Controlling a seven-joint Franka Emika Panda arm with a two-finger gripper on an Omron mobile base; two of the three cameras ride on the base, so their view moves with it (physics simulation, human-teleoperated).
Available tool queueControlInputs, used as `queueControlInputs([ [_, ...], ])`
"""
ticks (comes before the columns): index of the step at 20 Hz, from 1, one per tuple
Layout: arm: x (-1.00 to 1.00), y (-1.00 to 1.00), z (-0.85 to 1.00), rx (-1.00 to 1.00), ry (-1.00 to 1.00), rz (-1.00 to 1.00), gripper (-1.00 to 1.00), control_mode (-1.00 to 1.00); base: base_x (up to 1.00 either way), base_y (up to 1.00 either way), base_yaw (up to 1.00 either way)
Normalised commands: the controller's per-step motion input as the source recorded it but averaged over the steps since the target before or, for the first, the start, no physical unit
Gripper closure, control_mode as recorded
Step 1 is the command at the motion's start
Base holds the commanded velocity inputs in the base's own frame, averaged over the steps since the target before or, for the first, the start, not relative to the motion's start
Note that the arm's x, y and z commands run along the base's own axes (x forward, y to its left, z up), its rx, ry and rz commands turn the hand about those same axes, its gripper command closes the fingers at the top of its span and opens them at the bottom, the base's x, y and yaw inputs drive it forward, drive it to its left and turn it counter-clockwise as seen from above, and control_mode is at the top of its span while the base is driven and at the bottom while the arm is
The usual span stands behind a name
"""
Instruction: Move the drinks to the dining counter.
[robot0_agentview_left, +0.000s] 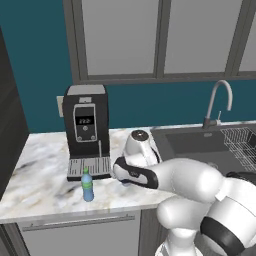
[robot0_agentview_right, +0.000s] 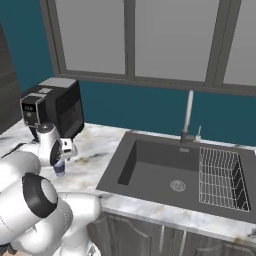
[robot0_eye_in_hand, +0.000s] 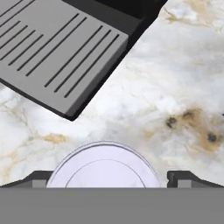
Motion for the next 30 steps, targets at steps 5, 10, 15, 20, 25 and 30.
queueControlInputs([
  [5, 0.06, 0.26, -0.36, 0.0, 0.07, 0.0, 1.0, -1.0, 0.0, 0.0, 0.0],
  [10, 0.0, 0.06, -0.34, 0.03, 0.08, 0.0, 1.0, -1.0, 0.0, 0.0, 0.0],
  [15, -0.24, -0.14, -0.02, 0.06, -0.03, 0.0, 1.0, -1.0, 0.0, 0.0, 0.0],
  [20, -0.6, -0.27, 0.59, 0.07, -0.29, 0.0, 1.0, -1.0, 0.0, 0.0, 0.0],
  [25, -0.32, -0.37, 0.88, 0.12, -0.14, 0.0, 1.0, -1.0, 0.0, 0.0, 0.0],
  [30, -0.18, -0.24, 0.83, 0.11, -0.02, -0.02, 1.0, -1.0, 0.0, 0.0, 0.0],
])
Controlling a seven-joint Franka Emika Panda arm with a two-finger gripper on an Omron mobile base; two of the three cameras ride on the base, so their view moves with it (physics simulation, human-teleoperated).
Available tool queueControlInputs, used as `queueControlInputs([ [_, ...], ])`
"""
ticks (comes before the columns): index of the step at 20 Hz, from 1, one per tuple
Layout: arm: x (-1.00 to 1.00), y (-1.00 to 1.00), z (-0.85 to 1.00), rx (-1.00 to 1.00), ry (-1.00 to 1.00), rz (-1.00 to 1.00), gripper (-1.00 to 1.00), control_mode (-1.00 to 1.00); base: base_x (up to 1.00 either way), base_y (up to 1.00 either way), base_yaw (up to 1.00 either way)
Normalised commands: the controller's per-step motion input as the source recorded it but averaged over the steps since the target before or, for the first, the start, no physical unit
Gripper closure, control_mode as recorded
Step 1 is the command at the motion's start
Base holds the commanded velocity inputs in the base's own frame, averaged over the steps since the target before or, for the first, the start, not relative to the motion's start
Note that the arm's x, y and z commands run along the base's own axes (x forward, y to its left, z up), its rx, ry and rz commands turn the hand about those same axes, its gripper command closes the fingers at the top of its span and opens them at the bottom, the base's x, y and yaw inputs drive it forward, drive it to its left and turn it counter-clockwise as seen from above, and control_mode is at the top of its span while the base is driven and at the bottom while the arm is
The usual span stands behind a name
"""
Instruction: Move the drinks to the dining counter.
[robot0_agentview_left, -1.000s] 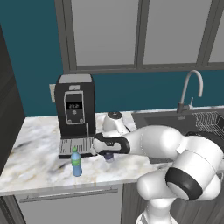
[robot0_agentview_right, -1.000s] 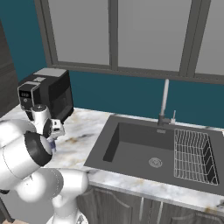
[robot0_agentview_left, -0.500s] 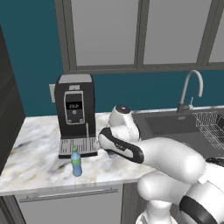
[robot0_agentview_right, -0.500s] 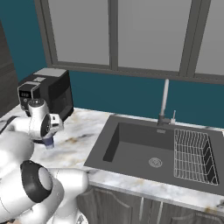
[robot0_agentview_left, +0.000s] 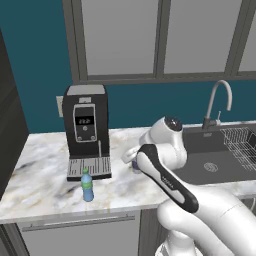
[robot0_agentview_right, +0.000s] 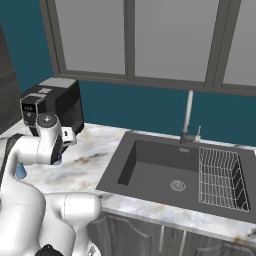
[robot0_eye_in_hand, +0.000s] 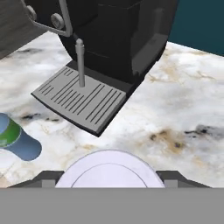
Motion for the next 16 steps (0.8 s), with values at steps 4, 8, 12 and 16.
queueControlInputs([
  [4, -0.06, 0.0, 0.95, 0.02, 0.04, -0.06, 1.0, -1.0, 0.0, 0.0, 0.0],
  [8, -0.18, 0.0, 0.92, 0.0, 0.03, -0.1, 1.0, -1.0, 0.0, 0.0, 0.0],
  [12, -0.3, -0.14, 0.49, 0.0, 0.05, -0.17, 1.0, -1.0, 0.0, 0.0, 0.0],
  [16, -0.62, -0.22, 0.44, 0.0, 0.05, -0.24, 1.0, -1.0, 0.0, 0.0, 0.0],
])
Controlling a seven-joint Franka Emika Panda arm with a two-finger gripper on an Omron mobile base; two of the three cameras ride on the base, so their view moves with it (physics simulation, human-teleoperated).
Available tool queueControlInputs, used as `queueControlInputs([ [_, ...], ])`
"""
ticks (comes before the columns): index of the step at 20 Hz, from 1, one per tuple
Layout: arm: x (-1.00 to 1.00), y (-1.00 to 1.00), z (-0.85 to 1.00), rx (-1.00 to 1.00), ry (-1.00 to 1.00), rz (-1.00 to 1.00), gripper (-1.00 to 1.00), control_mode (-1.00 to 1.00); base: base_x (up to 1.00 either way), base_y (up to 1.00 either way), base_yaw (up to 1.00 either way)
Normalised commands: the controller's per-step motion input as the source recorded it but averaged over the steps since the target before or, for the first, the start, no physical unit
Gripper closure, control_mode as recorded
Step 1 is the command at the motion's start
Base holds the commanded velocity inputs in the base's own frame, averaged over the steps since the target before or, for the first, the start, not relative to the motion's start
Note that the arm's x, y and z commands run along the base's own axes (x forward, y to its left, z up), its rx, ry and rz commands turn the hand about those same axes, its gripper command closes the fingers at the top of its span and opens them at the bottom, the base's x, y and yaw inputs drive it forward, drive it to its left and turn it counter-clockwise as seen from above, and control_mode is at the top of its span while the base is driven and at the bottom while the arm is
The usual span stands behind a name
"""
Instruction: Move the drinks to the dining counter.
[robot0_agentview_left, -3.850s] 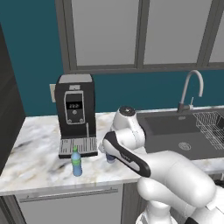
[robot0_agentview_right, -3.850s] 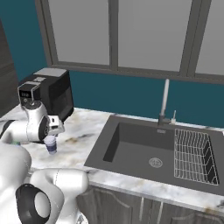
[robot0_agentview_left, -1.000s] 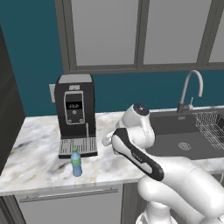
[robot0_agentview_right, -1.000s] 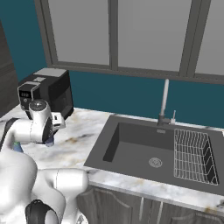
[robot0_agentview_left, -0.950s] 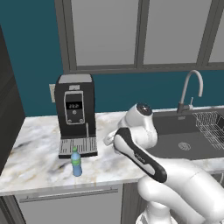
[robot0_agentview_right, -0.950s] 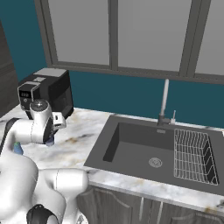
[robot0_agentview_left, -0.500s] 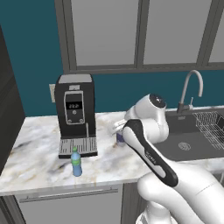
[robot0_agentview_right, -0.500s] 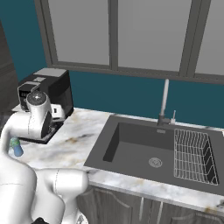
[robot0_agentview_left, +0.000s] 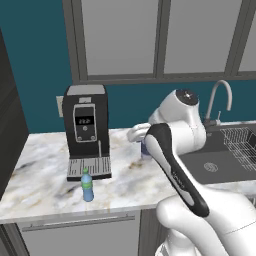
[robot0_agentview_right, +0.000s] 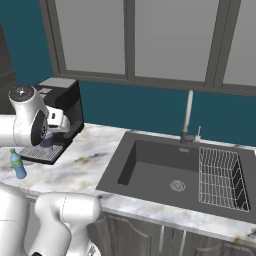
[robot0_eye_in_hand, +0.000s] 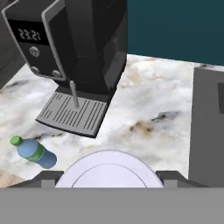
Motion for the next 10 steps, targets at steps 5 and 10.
queueControlInputs([
  [5, -0.43, -0.16, 0.03, 0.0, 0.01, -0.16, 1.0, -1.0, 0.0, 0.0, 0.0],
  [10, -0.75, -0.29, 0.0, 0.04, 0.0, -0.08, 1.0, -1.0, 0.0, 0.0, 0.0],
])
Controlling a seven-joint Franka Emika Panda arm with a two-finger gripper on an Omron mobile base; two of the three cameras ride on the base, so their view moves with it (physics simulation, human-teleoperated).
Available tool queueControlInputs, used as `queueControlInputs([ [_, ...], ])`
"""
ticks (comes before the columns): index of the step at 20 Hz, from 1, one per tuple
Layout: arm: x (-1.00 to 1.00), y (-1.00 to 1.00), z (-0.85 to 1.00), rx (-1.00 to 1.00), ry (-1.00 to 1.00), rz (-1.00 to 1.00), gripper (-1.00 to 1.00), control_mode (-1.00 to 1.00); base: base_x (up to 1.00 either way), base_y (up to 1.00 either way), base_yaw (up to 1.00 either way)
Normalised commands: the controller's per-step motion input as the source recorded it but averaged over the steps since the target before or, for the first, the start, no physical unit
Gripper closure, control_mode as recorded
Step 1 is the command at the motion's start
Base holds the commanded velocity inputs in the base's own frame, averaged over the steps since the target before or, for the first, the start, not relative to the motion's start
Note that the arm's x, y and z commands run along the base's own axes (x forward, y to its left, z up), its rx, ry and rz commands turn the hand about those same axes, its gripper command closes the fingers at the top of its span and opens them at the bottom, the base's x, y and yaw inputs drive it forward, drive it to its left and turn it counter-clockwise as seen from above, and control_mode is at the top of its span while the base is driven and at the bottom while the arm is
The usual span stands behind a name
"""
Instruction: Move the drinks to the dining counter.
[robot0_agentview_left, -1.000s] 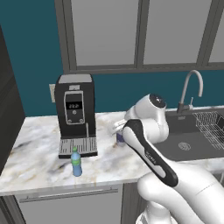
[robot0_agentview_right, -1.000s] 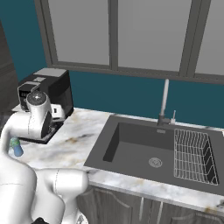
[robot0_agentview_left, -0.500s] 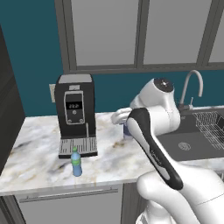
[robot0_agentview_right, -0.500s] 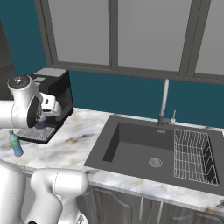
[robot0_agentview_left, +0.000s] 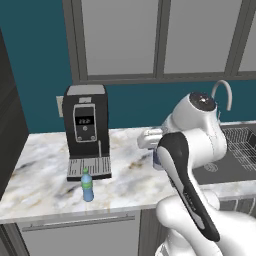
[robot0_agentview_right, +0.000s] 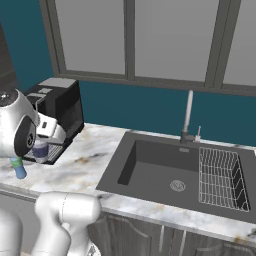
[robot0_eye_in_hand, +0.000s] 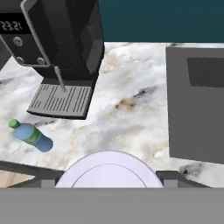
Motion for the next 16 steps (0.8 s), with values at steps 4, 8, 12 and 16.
queueControlInputs([
  [4, 0.0, 0.0, 0.0, 0.0, 0.0, 0.0, 1.0, 1.0, -0.97, -0.24, -0.05],
  [8, 0.0, 0.0, 0.0, 0.0, 0.0, 0.0, 1.0, 1.0, -0.76, 0.02, 0.04],
  [12, 0.0, 0.0, 0.0, 0.0, 0.0, 0.0, 1.0, 1.0, -0.49, 0.29, 0.35],
  [16, 0.0, 0.0, 0.0, 0.0, 0.0, 0.0, 1.0, 1.0, -0.07, 0.35, 0.81],
])
